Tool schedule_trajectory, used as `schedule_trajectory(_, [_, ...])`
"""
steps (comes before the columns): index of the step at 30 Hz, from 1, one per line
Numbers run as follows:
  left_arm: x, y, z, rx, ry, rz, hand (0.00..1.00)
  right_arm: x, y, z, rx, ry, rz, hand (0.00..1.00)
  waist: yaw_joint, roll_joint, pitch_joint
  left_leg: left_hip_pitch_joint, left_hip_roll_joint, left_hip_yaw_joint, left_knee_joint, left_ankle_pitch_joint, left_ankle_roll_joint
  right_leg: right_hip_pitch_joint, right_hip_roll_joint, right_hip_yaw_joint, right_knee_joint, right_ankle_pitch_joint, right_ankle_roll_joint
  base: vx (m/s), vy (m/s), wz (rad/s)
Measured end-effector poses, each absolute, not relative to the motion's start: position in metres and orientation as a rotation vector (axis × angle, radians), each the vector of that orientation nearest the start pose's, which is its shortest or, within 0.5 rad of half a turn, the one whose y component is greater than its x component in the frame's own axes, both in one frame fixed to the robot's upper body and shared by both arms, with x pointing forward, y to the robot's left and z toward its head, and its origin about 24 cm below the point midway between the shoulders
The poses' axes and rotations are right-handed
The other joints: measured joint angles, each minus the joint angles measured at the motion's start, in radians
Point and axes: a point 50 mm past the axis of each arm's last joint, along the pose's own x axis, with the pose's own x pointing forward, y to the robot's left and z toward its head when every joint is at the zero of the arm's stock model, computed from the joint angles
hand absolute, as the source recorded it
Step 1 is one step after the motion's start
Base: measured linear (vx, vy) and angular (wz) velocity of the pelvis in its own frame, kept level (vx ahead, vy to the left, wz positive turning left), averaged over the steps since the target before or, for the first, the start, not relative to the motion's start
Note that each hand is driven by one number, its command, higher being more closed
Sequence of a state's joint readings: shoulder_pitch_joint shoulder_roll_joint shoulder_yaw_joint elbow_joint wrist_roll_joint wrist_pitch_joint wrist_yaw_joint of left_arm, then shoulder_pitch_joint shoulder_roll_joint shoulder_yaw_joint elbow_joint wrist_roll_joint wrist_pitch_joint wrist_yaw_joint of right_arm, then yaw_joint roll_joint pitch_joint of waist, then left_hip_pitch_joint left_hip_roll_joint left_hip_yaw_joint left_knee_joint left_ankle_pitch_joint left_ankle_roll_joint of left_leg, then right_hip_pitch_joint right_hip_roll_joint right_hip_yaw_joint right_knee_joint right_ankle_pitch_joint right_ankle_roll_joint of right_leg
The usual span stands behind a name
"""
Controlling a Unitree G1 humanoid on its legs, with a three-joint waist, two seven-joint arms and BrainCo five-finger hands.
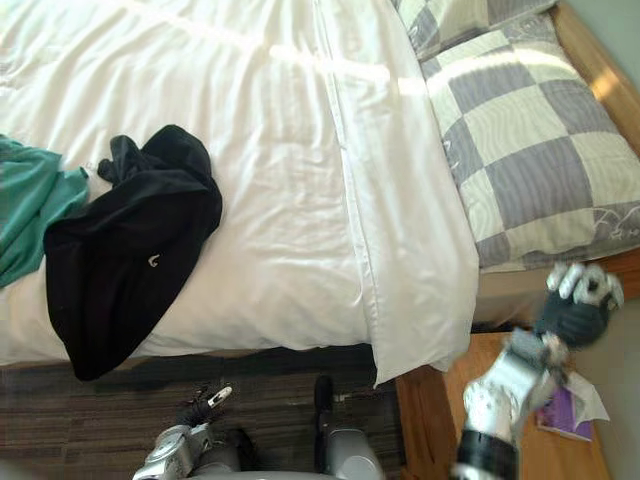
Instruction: Tidy the bed and pick cloth on bed and put in laundry
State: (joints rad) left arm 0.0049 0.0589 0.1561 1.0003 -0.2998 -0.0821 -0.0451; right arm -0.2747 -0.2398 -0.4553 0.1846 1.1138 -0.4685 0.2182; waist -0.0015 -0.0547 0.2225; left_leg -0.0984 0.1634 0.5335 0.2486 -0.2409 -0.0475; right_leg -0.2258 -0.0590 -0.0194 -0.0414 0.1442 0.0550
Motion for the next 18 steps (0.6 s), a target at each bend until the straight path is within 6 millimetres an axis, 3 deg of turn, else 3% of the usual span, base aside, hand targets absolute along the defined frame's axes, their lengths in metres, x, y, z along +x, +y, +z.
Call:
schedule_trajectory(4, [0.146,0.191,-0.143,-0.276,0.875,0.249,0.00,0.292,-0.315,0.186,0.775,-0.926,-0.242,1.00,0.029,0.057,0.091,-0.067,-0.036,-0.040,-0.003,0.028,0.027,-0.054,-0.038,-0.028,0.018,0.009,0.012,-0.10,0.003,0.34])
schedule_trajectory(6, [0.150,0.191,-0.141,-0.272,0.865,0.244,0.00,0.300,-0.310,0.198,0.801,-0.947,-0.222,1.00,0.032,0.068,0.121,-0.099,-0.050,-0.049,-0.005,0.041,0.036,-0.085,-0.051,-0.034,0.024,0.015,0.015,-0.08,0.000,0.23])
schedule_trajectory(10, [0.167,0.187,-0.134,-0.257,0.821,0.193,0.00,0.307,-0.302,0.212,0.815,-0.959,-0.191,1.00,0.038,0.084,0.168,-0.161,-0.070,-0.052,-0.002,0.053,0.050,-0.145,-0.069,-0.038,0.029,0.027,0.020,-0.04,0.023,0.12])
schedule_trajectory(15, [0.188,0.174,-0.124,-0.257,0.769,0.109,0.00,0.315,-0.303,0.235,0.865,-0.973,-0.154,1.00,0.037,0.129,0.236,-0.239,-0.097,-0.048,-0.002,0.067,0.070,-0.246,-0.098,-0.041,0.076,0.026,0.021,0.00,0.045,0.07])
schedule_trajectory(18, [0.192,0.170,-0.122,-0.279,0.748,0.090,0.00,0.320,-0.302,0.233,0.947,-0.937,-0.145,1.00,0.036,0.141,0.251,-0.270,-0.100,-0.043,0.005,0.067,0.070,-0.297,-0.104,-0.041,0.116,0.015,0.021,0.03,0.024,-0.03])
